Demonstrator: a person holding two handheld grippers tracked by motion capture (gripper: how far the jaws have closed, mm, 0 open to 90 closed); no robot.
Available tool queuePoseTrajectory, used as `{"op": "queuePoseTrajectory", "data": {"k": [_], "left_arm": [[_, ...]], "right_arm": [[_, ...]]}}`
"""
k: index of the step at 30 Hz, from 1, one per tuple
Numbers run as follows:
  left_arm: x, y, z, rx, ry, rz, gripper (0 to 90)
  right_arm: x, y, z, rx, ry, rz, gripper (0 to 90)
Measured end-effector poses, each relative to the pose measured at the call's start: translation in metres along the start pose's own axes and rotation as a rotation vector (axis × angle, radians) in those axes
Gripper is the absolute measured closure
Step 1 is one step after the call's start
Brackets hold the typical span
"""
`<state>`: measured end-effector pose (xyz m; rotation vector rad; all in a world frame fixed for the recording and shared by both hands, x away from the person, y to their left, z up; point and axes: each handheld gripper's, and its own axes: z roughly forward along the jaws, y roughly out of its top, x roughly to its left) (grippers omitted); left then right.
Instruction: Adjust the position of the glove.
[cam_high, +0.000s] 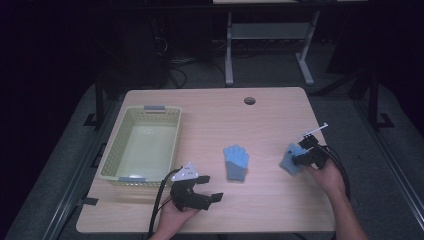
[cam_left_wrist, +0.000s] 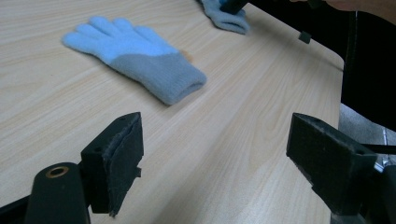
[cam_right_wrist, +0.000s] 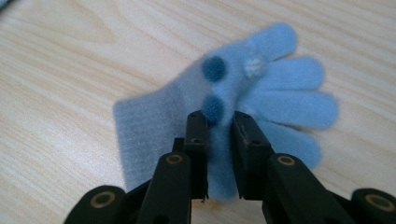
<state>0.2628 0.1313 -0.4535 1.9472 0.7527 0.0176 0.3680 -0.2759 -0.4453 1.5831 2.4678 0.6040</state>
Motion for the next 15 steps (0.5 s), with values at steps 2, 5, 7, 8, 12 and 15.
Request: {"op": "queuePoseTrajectory", "data": {"k": [2,5,7,8,12,15], "left_arm": [[0.000,0.000,0.000,0.002,-0.002,0.001,18.5],[0.000,0.000,0.000,0.004,-0.002,0.007,18.5],[-0.001,0.000,-0.001,0.000,0.001,0.008,18.5],[-0.001,0.001,-0.001,-0.002,0.001,0.006,18.5],[-0.001,0.001,-0.002,-0.008,0.005,0.003,18.5],[0.000,0.000,-0.002,-0.008,0.007,-0.003,18.5]], "right_arm": [[0.001,0.001,0.000,0.007,-0.004,-0.006,78.9],[0.001,0.002,-0.002,0.006,-0.001,-0.011,81.2],[0.001,0.002,-0.005,-0.009,-0.006,-0.020,81.8],[0.002,0.002,-0.007,-0.009,-0.004,-0.017,81.8],[0.003,0.001,-0.016,-0.058,-0.006,-0.041,82.0],[0.004,0.002,-0.021,-0.059,-0.020,-0.050,82.1]]}}
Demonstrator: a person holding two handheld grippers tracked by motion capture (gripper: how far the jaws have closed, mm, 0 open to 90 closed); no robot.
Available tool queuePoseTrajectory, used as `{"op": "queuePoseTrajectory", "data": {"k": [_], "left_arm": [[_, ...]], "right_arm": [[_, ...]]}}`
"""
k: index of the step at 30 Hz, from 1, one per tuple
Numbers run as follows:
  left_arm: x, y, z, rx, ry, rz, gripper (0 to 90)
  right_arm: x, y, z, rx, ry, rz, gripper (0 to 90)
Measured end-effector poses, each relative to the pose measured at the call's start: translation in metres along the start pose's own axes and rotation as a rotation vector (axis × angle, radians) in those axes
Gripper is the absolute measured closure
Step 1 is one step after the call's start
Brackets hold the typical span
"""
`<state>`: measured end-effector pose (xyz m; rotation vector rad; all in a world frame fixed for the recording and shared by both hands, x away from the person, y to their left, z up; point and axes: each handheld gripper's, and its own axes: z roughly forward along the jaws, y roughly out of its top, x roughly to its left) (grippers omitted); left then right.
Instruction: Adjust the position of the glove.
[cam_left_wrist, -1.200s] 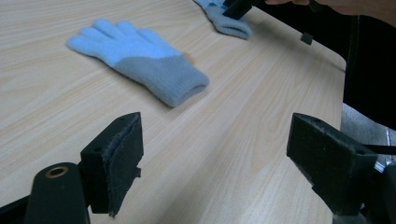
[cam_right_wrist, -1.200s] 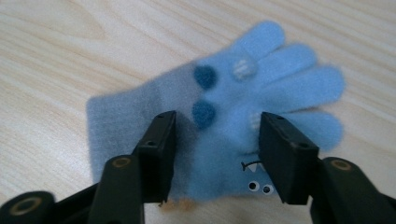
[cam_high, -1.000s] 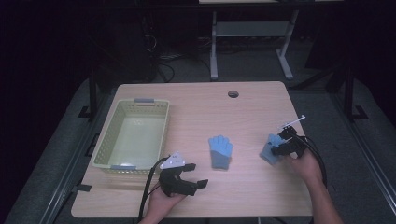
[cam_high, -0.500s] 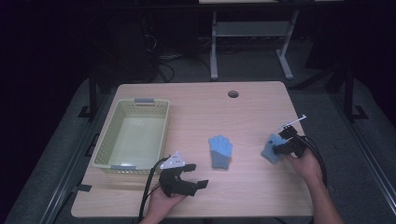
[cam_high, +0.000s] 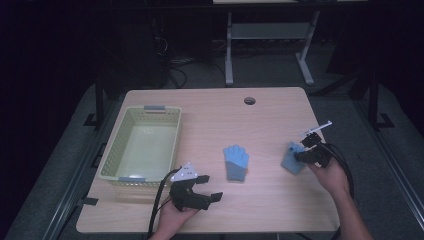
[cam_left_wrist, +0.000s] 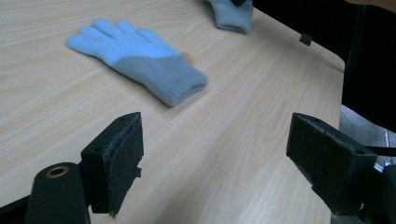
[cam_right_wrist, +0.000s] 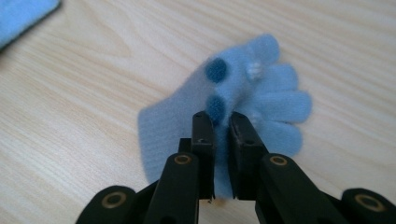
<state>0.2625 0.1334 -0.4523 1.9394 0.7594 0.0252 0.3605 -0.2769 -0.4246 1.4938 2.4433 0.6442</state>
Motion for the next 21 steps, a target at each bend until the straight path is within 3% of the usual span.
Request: {"op": "queuePoseTrajectory", "data": {"k": [7,10,21], "left_arm": [[0.000,0.001,0.000,-0.007,-0.007,-0.004,18.9],[0.000,0.000,0.001,-0.004,-0.006,-0.005,18.9],[0.002,0.001,-0.001,-0.011,-0.002,-0.007,18.9]], "right_arm": [[0.004,0.005,-0.016,-0.048,0.023,-0.022,81.9],[0.008,0.009,-0.023,-0.056,0.028,-0.054,81.9],[0.040,0.033,-0.036,-0.102,0.069,-0.167,81.6]]}}
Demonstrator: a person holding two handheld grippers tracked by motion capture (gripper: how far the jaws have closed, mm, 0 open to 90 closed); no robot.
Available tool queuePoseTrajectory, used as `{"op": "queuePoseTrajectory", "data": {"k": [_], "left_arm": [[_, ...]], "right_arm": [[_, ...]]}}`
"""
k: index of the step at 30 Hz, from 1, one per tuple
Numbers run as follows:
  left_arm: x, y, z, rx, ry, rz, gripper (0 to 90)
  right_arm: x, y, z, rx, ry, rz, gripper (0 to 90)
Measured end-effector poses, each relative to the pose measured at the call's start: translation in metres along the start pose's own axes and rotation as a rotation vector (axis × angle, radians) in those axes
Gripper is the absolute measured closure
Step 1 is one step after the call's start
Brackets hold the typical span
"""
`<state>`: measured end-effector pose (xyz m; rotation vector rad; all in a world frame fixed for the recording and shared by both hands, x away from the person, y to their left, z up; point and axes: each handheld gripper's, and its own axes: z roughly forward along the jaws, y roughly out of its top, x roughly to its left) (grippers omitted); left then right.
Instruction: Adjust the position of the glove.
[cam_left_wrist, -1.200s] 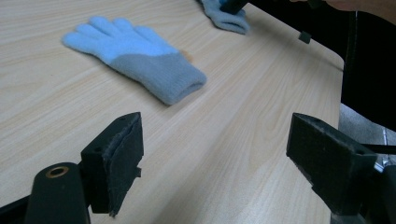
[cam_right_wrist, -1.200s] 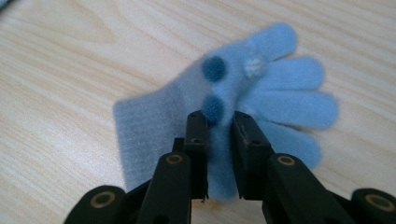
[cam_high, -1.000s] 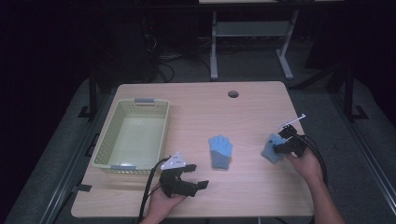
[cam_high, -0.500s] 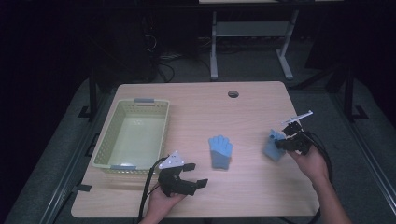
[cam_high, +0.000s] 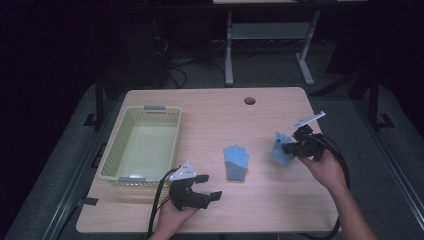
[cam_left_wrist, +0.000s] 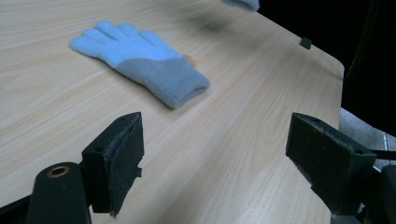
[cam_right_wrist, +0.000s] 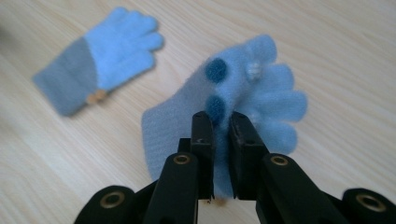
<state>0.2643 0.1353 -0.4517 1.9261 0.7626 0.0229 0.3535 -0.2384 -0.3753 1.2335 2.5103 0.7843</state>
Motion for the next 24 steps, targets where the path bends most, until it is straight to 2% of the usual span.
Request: {"op": "queuePoseTrajectory", "data": {"k": [5,9,20,24], "left_arm": [[0.000,0.001,-0.001,0.003,0.005,0.008,18.9],[0.000,0.001,-0.002,0.001,0.005,0.010,19.0],[0.001,0.002,-0.004,-0.005,0.005,0.011,18.9],[-0.002,0.003,-0.003,0.002,0.009,0.029,19.0]], "right_arm": [[0.014,0.014,0.002,-0.015,0.038,-0.052,81.5],[0.024,0.023,0.006,-0.004,0.057,-0.081,81.4],[0.045,0.042,0.015,0.001,0.108,-0.144,81.3],[0.051,0.048,0.020,0.012,0.121,-0.160,81.2]]}}
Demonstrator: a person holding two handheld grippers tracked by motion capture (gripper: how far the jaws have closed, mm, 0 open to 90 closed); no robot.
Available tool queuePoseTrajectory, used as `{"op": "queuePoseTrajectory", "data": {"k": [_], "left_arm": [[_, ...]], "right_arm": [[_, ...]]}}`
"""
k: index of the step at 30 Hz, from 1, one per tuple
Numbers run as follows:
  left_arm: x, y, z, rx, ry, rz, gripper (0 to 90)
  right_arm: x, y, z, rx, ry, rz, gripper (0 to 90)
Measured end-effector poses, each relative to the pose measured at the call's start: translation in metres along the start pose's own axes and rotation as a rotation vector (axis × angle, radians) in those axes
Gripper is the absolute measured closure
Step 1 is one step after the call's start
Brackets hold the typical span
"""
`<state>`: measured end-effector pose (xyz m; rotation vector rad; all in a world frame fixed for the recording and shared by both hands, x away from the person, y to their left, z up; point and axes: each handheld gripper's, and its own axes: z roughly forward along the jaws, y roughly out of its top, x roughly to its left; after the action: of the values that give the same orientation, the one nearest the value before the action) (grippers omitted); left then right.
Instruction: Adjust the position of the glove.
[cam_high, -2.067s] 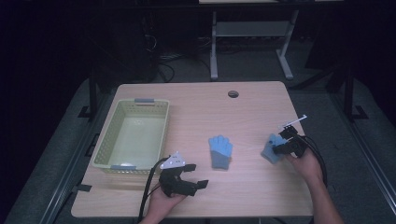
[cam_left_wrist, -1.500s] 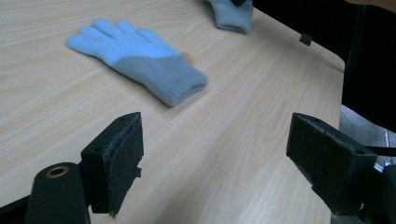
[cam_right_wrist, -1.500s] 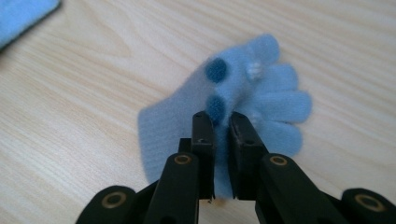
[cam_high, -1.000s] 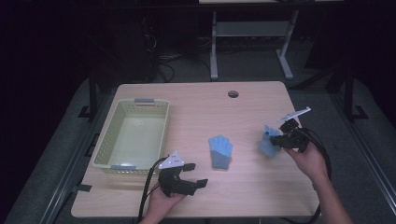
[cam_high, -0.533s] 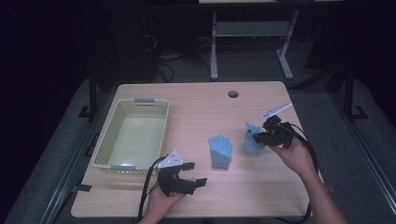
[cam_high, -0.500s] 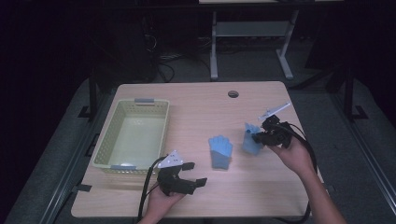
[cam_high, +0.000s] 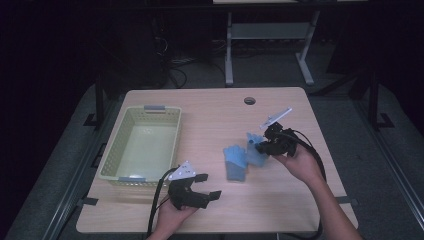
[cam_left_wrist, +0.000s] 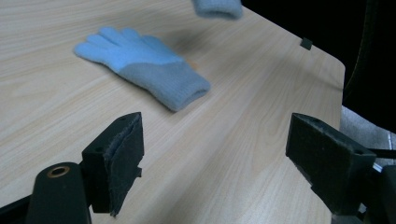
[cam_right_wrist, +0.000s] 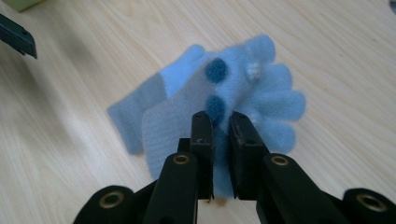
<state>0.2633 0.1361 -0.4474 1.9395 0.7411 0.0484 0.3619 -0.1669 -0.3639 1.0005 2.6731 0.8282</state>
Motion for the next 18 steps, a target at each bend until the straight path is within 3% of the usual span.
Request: {"op": "queuePoseTrajectory", "data": {"k": [4,18], "left_arm": [[-0.002,0.001,0.000,0.008,0.003,0.021,18.9],[-0.001,-0.001,0.001,0.009,-0.006,0.000,18.9]], "right_arm": [[0.007,0.007,0.007,0.010,0.017,-0.027,81.2],[0.021,0.021,0.031,0.059,0.081,-0.086,80.1]]}}
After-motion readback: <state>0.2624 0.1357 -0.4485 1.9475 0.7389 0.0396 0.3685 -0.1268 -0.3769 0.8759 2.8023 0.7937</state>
